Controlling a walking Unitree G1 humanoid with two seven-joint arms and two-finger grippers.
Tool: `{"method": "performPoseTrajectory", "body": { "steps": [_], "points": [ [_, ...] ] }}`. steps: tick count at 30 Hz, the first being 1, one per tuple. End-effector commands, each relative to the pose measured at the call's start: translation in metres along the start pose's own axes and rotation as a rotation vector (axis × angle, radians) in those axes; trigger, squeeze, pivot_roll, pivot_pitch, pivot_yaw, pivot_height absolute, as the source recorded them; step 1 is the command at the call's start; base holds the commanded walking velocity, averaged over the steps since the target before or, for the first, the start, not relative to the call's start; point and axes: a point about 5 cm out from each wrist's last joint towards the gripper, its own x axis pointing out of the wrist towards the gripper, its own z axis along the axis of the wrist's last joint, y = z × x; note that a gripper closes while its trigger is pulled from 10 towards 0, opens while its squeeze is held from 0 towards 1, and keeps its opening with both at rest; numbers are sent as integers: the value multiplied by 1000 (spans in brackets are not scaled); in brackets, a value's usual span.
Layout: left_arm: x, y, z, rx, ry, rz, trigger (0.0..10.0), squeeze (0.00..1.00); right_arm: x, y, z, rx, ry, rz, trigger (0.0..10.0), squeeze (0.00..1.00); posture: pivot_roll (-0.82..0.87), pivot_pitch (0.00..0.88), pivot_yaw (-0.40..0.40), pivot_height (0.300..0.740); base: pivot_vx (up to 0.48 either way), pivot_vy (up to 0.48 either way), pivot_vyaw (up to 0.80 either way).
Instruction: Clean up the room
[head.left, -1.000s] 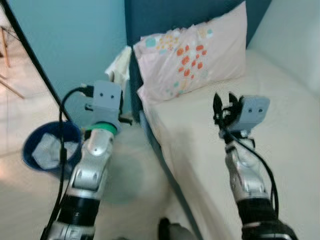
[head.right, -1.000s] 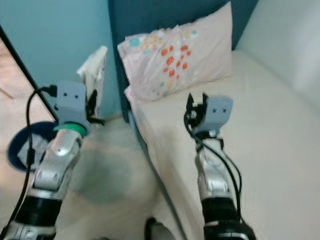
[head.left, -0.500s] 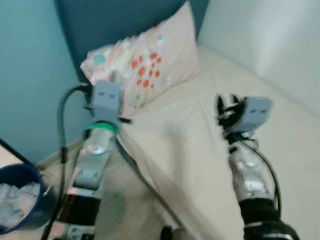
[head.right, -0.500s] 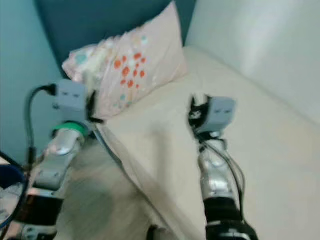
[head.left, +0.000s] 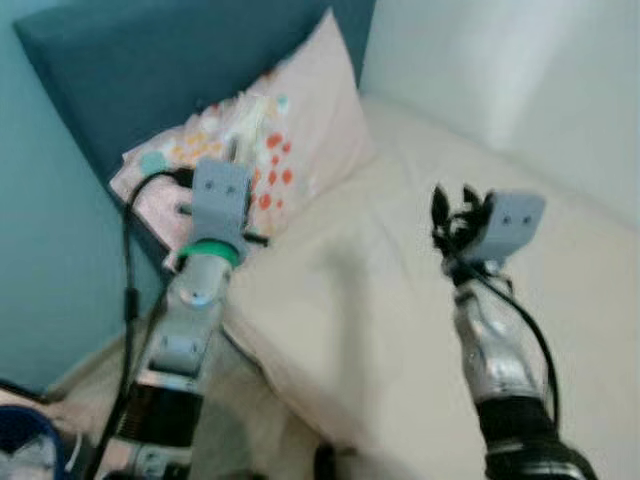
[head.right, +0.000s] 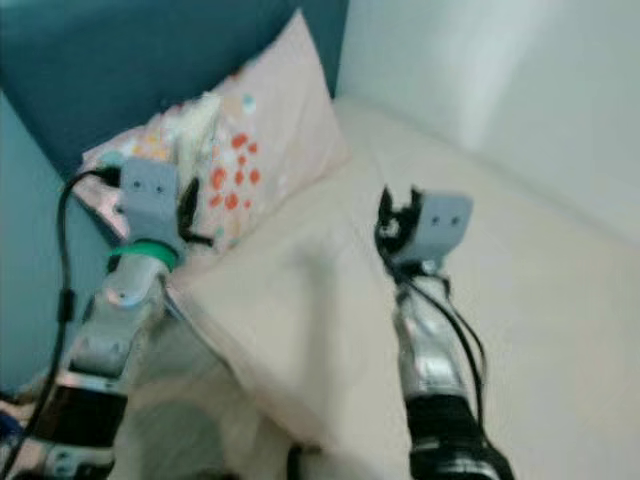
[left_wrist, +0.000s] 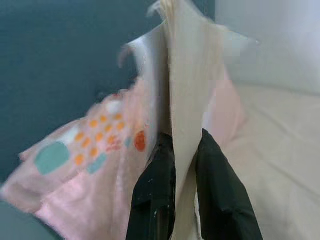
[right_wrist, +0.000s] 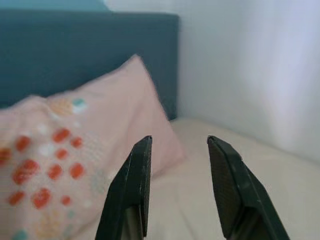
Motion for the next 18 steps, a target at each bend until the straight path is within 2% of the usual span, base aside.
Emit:
{"method": "performPoseTrajectory", "body": {
  "steps": [1, 18],
  "points": [
    [-1, 3, 1, 7, -12, 14, 10000, 0, -6, 0, -7, 3, 28, 2, 10000, 0, -57, 88, 19, 740, 0, 0, 0],
    [-2, 0, -2, 9, -6, -1, 10000, 0, -8, -1, -8, 4, 32, -3, 10000, 0, -63, 94, 22, 740, 0, 0, 0]
  ]
}}
